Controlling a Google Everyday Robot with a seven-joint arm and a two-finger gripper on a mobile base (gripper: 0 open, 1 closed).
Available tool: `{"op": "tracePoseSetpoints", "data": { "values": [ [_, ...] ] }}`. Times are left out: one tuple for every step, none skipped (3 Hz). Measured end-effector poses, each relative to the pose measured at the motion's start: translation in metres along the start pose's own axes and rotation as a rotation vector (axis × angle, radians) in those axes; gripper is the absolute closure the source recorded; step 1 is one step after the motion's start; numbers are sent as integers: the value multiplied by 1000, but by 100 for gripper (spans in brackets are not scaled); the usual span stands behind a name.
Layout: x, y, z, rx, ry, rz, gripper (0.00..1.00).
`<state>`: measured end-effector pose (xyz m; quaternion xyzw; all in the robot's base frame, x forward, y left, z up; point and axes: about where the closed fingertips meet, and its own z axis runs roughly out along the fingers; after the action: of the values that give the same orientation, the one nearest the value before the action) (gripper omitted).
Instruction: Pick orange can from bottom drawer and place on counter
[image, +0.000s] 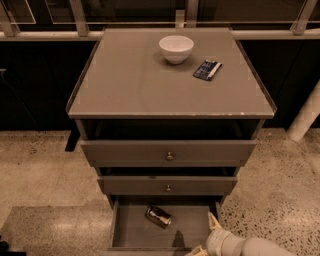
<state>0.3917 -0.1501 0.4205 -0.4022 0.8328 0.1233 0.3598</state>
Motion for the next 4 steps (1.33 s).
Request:
{"op": "tracePoseSetpoints", "data": {
  "values": [
    [10,8,40,-46,-77,56,0],
    [18,20,53,-70,-86,90,0],
    [18,20,53,-70,-86,90,0],
    [25,20,69,-86,-148,133,0]
  ]
}}
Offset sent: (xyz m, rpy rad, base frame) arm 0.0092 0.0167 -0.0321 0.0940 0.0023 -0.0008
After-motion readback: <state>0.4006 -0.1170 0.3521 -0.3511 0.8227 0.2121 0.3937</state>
